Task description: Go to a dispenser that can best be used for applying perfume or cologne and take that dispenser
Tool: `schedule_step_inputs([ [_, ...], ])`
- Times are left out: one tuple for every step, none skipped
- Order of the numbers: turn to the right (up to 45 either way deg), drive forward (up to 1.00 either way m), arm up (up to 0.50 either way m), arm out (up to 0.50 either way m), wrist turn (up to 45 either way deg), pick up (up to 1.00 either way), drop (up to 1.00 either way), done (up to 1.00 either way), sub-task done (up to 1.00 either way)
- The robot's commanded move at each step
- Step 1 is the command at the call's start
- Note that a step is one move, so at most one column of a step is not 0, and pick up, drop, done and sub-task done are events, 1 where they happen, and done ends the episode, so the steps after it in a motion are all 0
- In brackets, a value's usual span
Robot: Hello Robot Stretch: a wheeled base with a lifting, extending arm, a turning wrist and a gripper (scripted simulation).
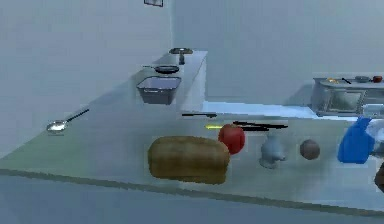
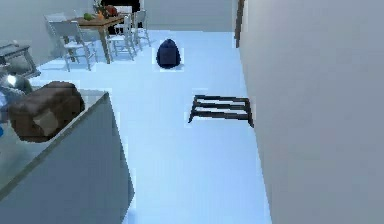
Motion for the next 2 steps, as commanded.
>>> schedule_step_inputs([
  [39.0, 0.0, 0.0, 0.0, 0.0, 0.0, 0.0, 0.0, 0.0],
  [3.0, 0.0, 0.0, 0.0, 0.0, 0.0, 0.0, 0.0, 0.0],
])
